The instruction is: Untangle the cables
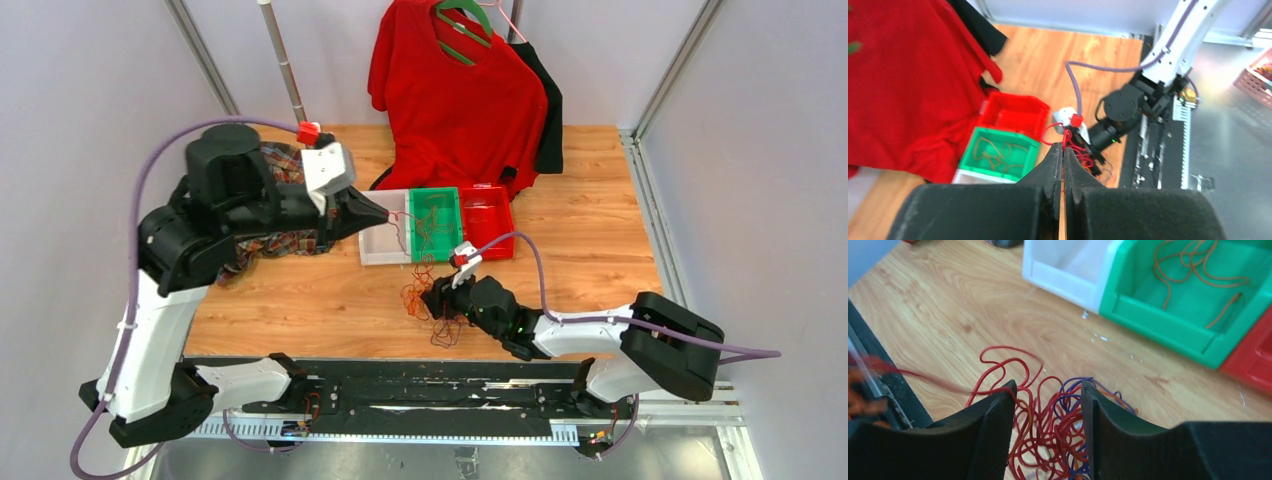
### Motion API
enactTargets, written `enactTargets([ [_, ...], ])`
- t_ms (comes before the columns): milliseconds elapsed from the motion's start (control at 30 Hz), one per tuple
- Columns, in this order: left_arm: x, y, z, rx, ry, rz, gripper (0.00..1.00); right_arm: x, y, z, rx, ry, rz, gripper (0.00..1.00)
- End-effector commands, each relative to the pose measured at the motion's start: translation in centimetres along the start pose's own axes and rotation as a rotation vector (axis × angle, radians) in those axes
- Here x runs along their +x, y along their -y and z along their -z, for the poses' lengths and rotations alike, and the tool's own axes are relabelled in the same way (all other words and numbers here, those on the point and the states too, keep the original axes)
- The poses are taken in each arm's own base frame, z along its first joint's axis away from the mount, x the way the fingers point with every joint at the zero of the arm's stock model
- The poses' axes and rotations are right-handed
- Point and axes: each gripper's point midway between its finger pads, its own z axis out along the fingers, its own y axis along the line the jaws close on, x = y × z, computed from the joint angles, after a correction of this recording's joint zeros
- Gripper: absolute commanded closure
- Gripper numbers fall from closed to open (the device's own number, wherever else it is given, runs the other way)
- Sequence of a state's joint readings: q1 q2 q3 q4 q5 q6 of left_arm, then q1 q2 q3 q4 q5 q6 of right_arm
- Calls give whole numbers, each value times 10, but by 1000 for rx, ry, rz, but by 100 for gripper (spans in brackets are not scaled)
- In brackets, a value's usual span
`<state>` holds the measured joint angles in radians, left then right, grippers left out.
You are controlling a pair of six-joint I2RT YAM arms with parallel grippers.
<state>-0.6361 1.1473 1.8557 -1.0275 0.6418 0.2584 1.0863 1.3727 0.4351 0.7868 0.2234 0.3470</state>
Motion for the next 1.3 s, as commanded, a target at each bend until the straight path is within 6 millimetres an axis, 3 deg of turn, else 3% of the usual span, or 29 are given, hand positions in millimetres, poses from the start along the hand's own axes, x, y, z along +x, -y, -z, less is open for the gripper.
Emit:
enactTargets([
  [0, -44, -10, 25, -110, 103, -120, 99, 6, 12, 10, 56, 25, -40, 50],
  [100, -60, -15, 37, -165, 132, -174, 100, 11, 18, 17, 72, 13, -38, 49],
  [167, -58, -18, 38, -184, 124, -187, 99, 0, 19, 25, 76, 37, -35, 46],
  [267, -48, -21, 38, -201, 98, -195, 99, -33, 17, 38, 80, 86, -3, 41],
  [400, -34, -23, 35, -203, 67, -202, 99, -94, 9, 57, 91, 140, 76, 32],
  [433, -31, -24, 33, -202, 59, -201, 100, -116, 3, 60, 84, 164, 86, 31],
  [533, -26, -25, 31, -202, 46, -198, 99, -157, -18, 68, 15, 215, 113, 28],
  [700, -22, -23, 30, -194, 39, -180, 100, -197, -72, 71, -188, 300, 125, 26],
  [800, -18, -22, 29, -188, 32, -170, 100, -196, -100, 63, -287, 294, 149, 25],
  [867, -17, -21, 28, -183, 33, -165, 100, -184, -107, 49, -313, 248, 168, 25],
  [1100, -18, -11, 26, -137, 50, -112, 100, -145, -88, -3, -178, 154, 232, 28],
  [1267, -30, -9, 32, -145, 80, -121, 100, -100, -70, -19, -156, 58, 205, 33],
])
